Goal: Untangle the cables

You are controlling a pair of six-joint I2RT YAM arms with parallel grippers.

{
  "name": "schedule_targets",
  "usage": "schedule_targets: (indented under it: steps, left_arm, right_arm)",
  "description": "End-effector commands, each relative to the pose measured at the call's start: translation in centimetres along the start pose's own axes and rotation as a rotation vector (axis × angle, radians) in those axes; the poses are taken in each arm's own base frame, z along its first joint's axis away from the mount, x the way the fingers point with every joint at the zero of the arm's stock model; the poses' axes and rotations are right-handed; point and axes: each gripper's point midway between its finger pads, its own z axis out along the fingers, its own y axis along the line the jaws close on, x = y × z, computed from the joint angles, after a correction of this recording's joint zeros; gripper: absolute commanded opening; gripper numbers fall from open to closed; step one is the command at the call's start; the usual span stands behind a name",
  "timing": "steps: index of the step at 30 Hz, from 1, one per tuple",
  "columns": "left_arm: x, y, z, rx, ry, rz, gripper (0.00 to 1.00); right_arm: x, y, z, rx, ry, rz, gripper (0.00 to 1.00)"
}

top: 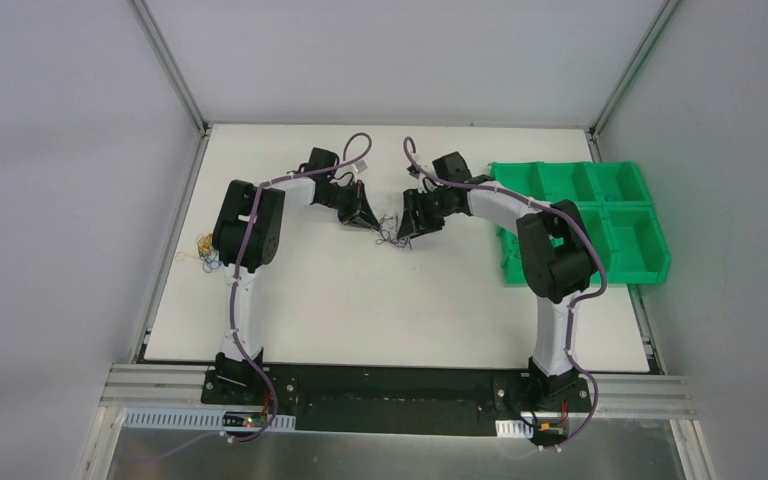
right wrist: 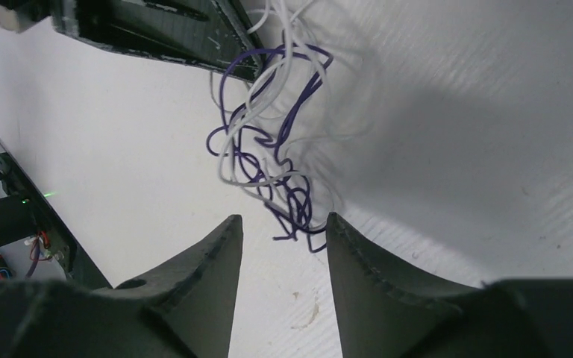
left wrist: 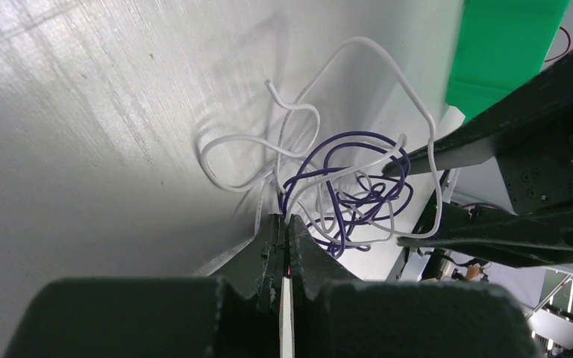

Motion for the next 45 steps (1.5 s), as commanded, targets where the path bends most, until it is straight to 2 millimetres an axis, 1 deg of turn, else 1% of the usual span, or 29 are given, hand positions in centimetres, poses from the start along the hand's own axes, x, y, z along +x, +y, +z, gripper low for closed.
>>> schedule_targets:
  steps: [1, 3, 4, 7, 10, 13, 15, 19, 20, 24, 27, 29, 31, 34, 36, 38, 41, 43, 45]
  left_arm:
    - [-0.6, -1.2, -0.5, 0.009, -0.021, 0.039, 0.00]
    - [-0.7, -1.2, -0.6, 0.006, -0.024, 0.040, 0.00]
    - [-0.8, -1.3, -0.7, 0.008, -0.026, 0.040, 0.00]
    - [-0.8, -1.2, -1.0, 0.006, -0.030, 0.034, 0.00]
    - [-0.8, -1.0, -1.6, -0.002, -0.042, 0.029, 0.00]
    - [-1.2, -0.5, -3.1, -0.019, -0.074, 0.017, 0.00]
    - [-1.7, 0.4, -4.8, -0.048, -0.111, 0.002, 0.00]
    - [-2.4, 3.4, -9.4, -0.143, -0.196, -0.038, 0.00]
    - [-2.2, 4.1, -10.5, -0.166, -0.208, -0.057, 0.00]
    - [-2.5, 6.4, -15.2, -0.239, -0.287, -0.078, 0.00]
    - [-2.4, 7.4, -18.1, -0.296, -0.336, -0.066, 0.00]
    - [-2.5, 8.3, -20.0, -0.338, -0.369, -0.066, 0.00]
    - [-2.9, 8.9, -21.8, -0.372, -0.408, -0.064, 0.00]
    - [-3.9, 9.1, -24.2, -0.385, -0.462, -0.065, 0.00]
    - [-4.7, 8.3, -25.4, -0.364, -0.488, -0.038, 0.00]
    - [-5.5, 6.3, -26.3, -0.327, -0.507, 0.026, 0.00]
    - [-7.0, 3.7, -28.1, -0.317, -0.557, 0.102, 0.00]
    - [-7.9, 1.7, -29.4, -0.303, -0.593, 0.151, 0.00]
    - [-9.4, -0.6, -31.3, -0.316, -0.642, 0.233, 0.00]
  right_arm:
    - [-1.3, -0.1, 1.0, -0.037, -0.023, -0.064, 0.44]
    - [-1.1, -0.2, 1.0, -0.039, -0.020, -0.073, 0.40]
    - [-0.9, -0.3, 0.9, -0.037, -0.017, -0.077, 0.36]
    - [-0.6, -0.6, 0.6, -0.028, -0.019, -0.087, 0.18]
    - [-0.5, -0.8, -0.4, -0.017, -0.026, -0.093, 0.01]
    - [-0.1, -1.3, -2.1, 0.002, -0.025, -0.096, 0.00]
    - [0.6, -1.7, -3.4, 0.012, -0.012, -0.084, 0.00]
    - [2.8, -2.7, -5.6, 0.038, 0.033, -0.063, 0.00]
    - [3.5, -2.9, -6.1, 0.046, 0.046, -0.059, 0.00]
    - [5.9, -3.7, -8.0, 0.086, 0.094, -0.044, 0.00]
    - [7.4, -4.5, -9.4, 0.116, 0.132, -0.017, 0.00]
    - [8.1, -5.3, -10.3, 0.142, 0.147, -0.008, 0.00]
    - [8.6, -6.3, -11.2, 0.169, 0.156, -0.003, 0.00]
    - [9.5, -7.6, -12.4, 0.211, 0.188, 0.000, 0.00]
    - [10.0, -8.3, -12.9, 0.237, 0.213, -0.014, 0.00]
    - [10.6, -8.6, -13.1, 0.253, 0.236, -0.019, 0.00]
    - [11.3, -9.1, -13.2, 0.275, 0.269, -0.010, 0.00]
    - [11.7, -9.4, -13.1, 0.284, 0.282, -0.009, 0.00]
    - [12.1, -9.7, -13.1, 0.307, 0.301, -0.015, 0.00]
